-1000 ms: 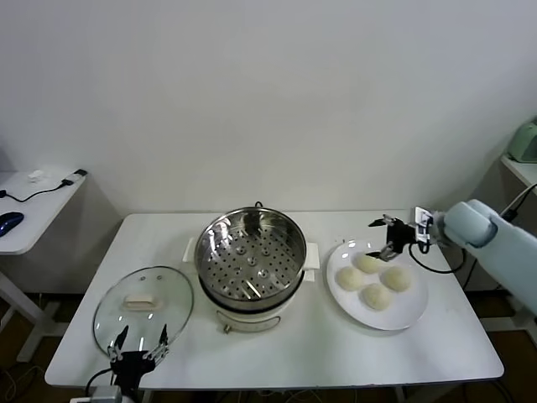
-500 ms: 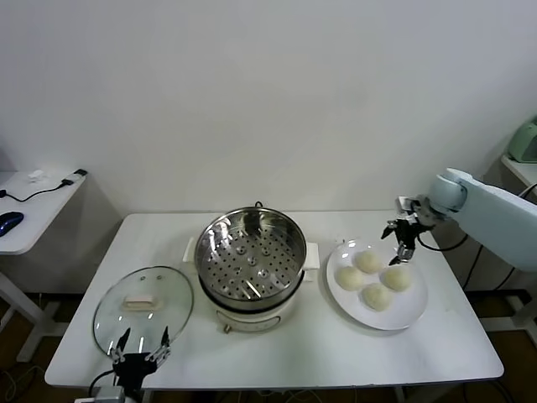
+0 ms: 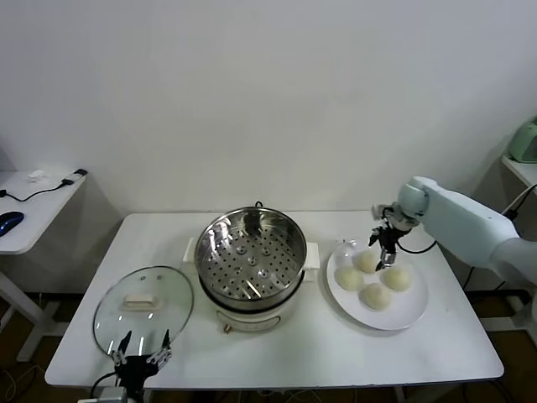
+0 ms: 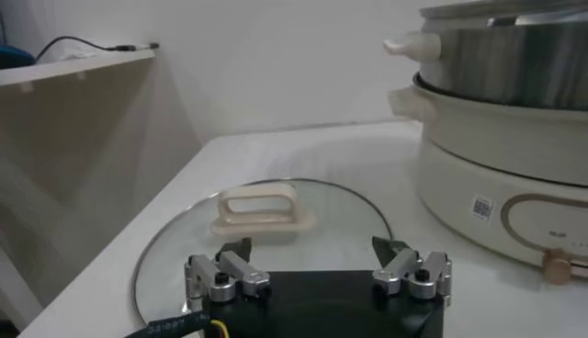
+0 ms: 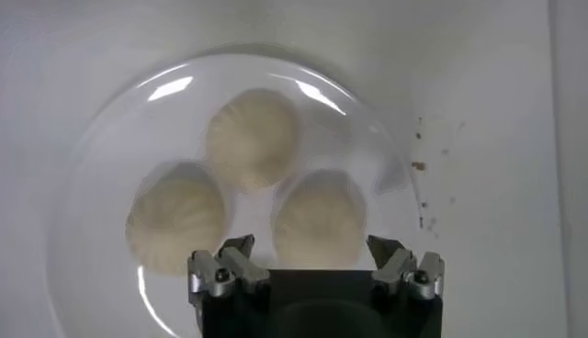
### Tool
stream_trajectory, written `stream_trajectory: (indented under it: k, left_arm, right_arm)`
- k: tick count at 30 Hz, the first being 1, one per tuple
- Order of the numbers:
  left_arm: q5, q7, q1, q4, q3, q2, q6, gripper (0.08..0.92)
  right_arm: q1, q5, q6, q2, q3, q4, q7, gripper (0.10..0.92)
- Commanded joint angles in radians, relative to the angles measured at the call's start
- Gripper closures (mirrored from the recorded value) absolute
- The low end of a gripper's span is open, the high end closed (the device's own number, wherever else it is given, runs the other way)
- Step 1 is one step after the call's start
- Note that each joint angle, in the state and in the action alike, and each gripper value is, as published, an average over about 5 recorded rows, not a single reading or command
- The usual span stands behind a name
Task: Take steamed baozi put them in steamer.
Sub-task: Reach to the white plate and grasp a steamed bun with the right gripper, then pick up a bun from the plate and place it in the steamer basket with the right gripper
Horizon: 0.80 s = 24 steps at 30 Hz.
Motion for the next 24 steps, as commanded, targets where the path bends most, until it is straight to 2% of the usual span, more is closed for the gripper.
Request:
stream_trajectory:
  k: [1,6,15,19,24]
  left_arm:
    - [0.002,0.000,-0.001,0.003,0.000,-0.001,0.000,0.177]
    - [0.004,-0.001,-0.006,0.009,0.002,0.000,0.001,0.177]
    - [0.016,-0.004,0.000,0.003,0.006,-0.001,0.006,0.177]
    - [0.020,-0.006,0.008,-0.006,0.005,-0.001,0.006,0.177]
    - [0.026,-0.007,0.022,-0.023,0.010,-0.005,0.006,0.177]
  right_arm:
    - [-0.043,-0.049,0.006,0.059,0.038,-0.095,0.002,0.203]
    - [-0.061,-0.094,0.017,0.076,0.080,-0.126,0.024,0.217]
    - [-0.047,-0.094,0.019,0.069,0.090,-0.108,0.021,0.368]
    - [-0.003,-0.039,0.013,0.031,0.045,-0.021,0.015,0.380]
    - [0.201,0.072,0.010,-0.047,-0.115,0.176,-0.003,0.380]
